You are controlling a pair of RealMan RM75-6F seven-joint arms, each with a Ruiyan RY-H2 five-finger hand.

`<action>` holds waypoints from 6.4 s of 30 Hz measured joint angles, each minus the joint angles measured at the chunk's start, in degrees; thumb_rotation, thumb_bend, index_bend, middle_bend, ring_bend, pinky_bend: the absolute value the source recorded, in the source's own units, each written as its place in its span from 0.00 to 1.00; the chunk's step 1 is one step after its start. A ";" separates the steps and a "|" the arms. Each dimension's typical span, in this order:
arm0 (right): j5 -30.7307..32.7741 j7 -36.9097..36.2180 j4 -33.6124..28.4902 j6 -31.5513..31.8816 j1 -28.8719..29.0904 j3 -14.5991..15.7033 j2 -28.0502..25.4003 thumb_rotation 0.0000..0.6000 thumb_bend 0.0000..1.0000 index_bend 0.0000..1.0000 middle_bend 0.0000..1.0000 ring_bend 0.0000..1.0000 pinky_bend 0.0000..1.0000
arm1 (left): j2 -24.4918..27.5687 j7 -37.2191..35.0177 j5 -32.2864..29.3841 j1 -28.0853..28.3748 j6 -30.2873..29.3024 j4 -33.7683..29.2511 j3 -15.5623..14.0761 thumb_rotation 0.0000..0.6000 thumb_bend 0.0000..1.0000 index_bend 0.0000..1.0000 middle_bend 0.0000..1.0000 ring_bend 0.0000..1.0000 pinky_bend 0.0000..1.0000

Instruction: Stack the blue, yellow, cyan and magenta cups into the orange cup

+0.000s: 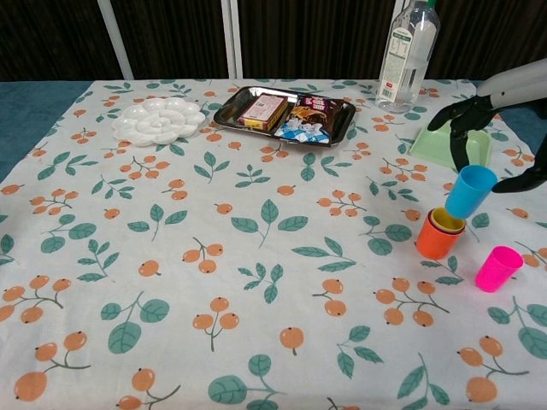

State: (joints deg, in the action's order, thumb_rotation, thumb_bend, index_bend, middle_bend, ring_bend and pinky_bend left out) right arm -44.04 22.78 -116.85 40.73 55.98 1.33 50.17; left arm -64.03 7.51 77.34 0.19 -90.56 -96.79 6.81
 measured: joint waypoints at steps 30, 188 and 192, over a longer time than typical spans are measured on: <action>-2.44 -3.08 5.73 -1.84 -1.06 -0.18 4.16 1.00 0.42 0.51 0.00 0.05 0.11 | 0.03 0.09 -0.04 -0.03 0.09 0.07 -0.06 1.00 0.19 0.17 0.10 0.00 0.00; -25.14 -4.91 11.92 13.39 -22.87 0.43 14.01 1.00 0.43 0.49 0.00 0.06 0.11 | -0.36 0.99 -0.25 -0.04 0.03 0.30 -0.05 1.00 0.19 0.20 0.10 0.00 0.00; -25.29 -5.51 9.87 13.67 -22.57 -0.56 11.33 1.00 0.43 0.49 0.00 0.06 0.11 | -0.37 0.94 -0.22 -0.05 0.01 0.24 -0.05 1.00 0.19 0.20 0.10 0.00 0.00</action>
State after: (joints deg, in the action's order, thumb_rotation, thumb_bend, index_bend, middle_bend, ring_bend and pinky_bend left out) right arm -69.32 17.27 -106.98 54.40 33.42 0.78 61.51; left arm -64.40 8.45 77.11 0.13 -90.55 -96.55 6.75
